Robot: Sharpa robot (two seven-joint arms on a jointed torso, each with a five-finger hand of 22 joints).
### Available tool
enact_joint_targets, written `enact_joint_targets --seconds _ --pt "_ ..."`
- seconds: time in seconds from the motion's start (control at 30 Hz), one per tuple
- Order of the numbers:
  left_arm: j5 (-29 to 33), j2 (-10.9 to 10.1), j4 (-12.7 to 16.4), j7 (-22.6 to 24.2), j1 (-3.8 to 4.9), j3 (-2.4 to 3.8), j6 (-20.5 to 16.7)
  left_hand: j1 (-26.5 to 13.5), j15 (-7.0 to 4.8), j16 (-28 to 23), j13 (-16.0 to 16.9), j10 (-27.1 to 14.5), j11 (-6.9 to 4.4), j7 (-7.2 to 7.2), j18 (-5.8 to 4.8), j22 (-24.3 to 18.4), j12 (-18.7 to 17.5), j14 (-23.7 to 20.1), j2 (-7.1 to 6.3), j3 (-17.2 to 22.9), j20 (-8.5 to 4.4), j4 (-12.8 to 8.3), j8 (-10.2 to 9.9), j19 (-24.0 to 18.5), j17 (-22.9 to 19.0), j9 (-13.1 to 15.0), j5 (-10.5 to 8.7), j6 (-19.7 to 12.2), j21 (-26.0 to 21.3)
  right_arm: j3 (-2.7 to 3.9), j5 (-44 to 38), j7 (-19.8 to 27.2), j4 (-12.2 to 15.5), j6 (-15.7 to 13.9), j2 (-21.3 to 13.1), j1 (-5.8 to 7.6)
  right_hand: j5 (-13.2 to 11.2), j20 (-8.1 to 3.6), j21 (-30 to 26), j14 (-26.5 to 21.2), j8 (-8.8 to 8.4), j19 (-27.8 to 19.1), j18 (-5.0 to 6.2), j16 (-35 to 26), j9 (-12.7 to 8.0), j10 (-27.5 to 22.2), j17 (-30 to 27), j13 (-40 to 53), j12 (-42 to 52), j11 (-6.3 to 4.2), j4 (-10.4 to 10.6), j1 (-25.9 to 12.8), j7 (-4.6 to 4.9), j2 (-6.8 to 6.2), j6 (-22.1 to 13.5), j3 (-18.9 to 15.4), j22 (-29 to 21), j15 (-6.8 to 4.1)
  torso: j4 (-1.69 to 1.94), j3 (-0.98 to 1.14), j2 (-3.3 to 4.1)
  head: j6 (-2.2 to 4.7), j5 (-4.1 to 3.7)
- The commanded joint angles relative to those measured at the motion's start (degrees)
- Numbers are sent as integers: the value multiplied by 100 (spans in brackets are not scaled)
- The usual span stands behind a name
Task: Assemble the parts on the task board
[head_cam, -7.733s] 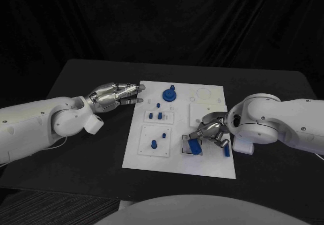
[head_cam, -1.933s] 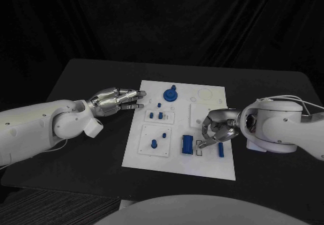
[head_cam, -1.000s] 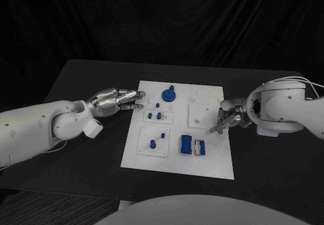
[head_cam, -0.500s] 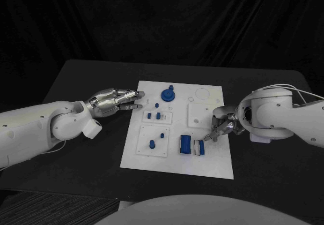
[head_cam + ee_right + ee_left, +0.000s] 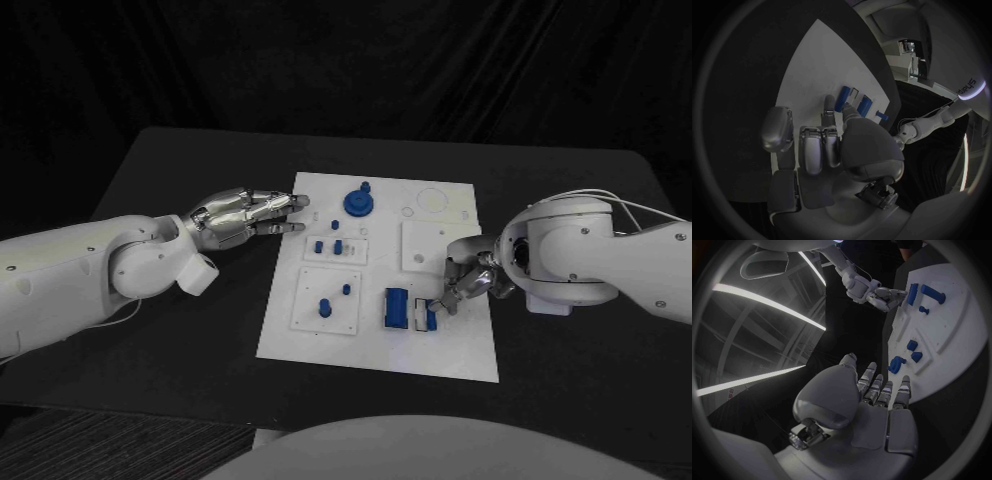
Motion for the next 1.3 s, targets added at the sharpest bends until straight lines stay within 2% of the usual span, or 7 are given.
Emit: enact_joint_targets --seconds 0.03,0.27,0.63,0.8,1.07,1.17,1.3 --pt "31 6 11 51 -6 5 62 -20 10 37 8 17 23 -2 105 2 32 35 15 10 28 34 22 28 8 9 -13 27 20 0 66 -112 -15 38 27 -33 228 -44 -20 594 -15 16 27 15 0 600 1508 1508 20 -71 -68 40 -12 35 72 72 805 -45 -3 -4 -5 -1 4" --pt "31 0 17 42 -6 5 64 -20 10 37 8 17 23 -2 105 2 32 35 15 10 28 34 22 28 8 9 -13 27 20 0 68 -119 -86 34 89 -82 869 -82 -49 594 19 18 31 15 105 600 1508 1508 20 -116 -255 87 -60 42 108 374 800 -82 2 -2 -1 -1 5" --pt "31 4 14 21 -6 5 74 -20 10 37 8 17 23 -2 105 2 32 35 15 10 28 34 22 28 8 9 -13 27 20 0 69 -126 -155 21 140 -141 1366 -97 -197 594 67 -8 52 15 280 600 1508 1508 20 -133 -314 -100 -76 -3 82 757 765 -99 6 -3 -2 -1 0" --pt "31 8 12 3 -6 5 86 -22 14 36 5 16 30 3 103 -4 24 32 16 15 29 33 23 29 6 7 -9 11 20 0 69 -128 -166 14 150 -154 1442 -91 -244 594 69 -13 57 15 350 600 1508 1508 20 -118 -240 -350 -57 -73 45 885 753 -89 1 -4 1 -1 0" --pt "31 11 9 -19 -6 5 100 -22 16 39 5 15 30 3 102 1 23 34 15 16 30 33 23 32 7 6 -9 6 22 0 -42 -130 -168 21 138 -160 1894 -86 -333 594 56 -16 68 15 507 600 1508 1508 20 -107 -410 -485 -40 -264 -101 1328 732 -80 0 0 5 -1 -1" --pt "31 7 10 -32 -6 5 104 -22 16 39 5 15 30 3 102 1 23 34 15 16 30 33 23 32 7 6 -9 6 22 0 -272 -134 -150 53 124 -161 1858 -77 -360 594 29 -18 70 15 537 600 1508 1508 20 -87 -463 -527 -15 -350 -188 1401 726 -70 0 2 2 -1 6" --pt "31 2 10 -42 -7 5 112 -22 17 39 5 15 31 3 102 0 24 33 15 16 30 32 22 32 7 5 -8 2 22 0 -708 -142 -111 97 128 -162 1277 -4 -583 574 -178 -59 94 -29 547 600 1413 1508 20 53 -681 -523 153 -562 -660 1532 666 33 -1 0 1 -1 14"
